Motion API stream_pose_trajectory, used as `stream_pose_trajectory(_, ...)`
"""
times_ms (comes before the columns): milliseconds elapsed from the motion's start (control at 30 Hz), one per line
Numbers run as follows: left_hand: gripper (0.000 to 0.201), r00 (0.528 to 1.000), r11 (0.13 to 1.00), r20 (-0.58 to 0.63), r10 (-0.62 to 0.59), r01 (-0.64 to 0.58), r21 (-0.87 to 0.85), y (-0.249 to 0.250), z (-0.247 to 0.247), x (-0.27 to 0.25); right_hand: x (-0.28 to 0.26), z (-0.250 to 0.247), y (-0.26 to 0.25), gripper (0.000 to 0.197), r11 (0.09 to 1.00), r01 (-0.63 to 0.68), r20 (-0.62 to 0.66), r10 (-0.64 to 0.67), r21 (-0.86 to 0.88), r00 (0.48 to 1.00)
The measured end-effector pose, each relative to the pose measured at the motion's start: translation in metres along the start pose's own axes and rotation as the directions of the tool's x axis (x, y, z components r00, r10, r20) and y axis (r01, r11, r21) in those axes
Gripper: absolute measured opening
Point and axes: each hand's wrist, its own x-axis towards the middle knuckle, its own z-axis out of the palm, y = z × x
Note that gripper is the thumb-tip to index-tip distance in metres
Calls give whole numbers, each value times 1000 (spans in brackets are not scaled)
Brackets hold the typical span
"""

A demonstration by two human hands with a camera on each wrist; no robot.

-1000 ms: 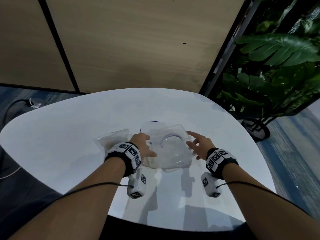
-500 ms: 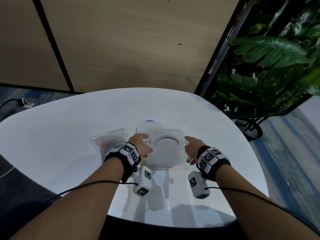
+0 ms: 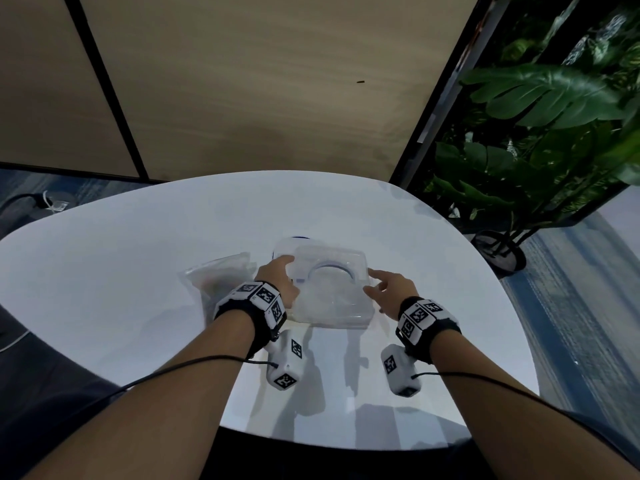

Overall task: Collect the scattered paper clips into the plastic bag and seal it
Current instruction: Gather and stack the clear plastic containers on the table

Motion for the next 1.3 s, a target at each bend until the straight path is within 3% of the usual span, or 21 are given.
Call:
stream_pose_trajectory(100,41,996,997,-88,-21,28,70,4,0,3,2,0,3,41,984,-19,-46,28,175,999)
stream_pose_trajectory(267,51,992,992,-119,-52,65,107,5,-4,8,4,1,2,42,919,-188,-32,212,346,977)
stream_pose_trajectory(500,47,978,995,-204,-43,61,84,0,5,12,5,0,-6,23,917,-229,12,238,327,971)
stream_pose_trajectory(733,37,956,996,-294,2,24,86,9,12,6,12,1,-4,24,965,-186,-64,201,188,978)
stream_pose_trajectory(867,35,948,993,-317,29,9,117,15,12,-5,7,1,-10,21,987,-104,-153,85,-120,985)
stream_pose_trajectory(1000,31,948,992,-318,17,24,123,17,10,-11,3,8,-26,22,912,27,-93,-71,-410,993)
stream_pose_trajectory(1100,32,961,990,-276,-1,40,137,19,5,-1,11,3,-29,24,861,16,-27,-34,-508,999)
stream_pose_trajectory(1233,46,985,966,-173,-15,59,253,16,-18,18,37,-48,-68,24,776,54,202,96,-628,975)
stream_pose_trajectory(1300,48,990,966,-143,-14,51,253,15,-37,22,43,-97,-117,30,839,118,215,-1,-531,977)
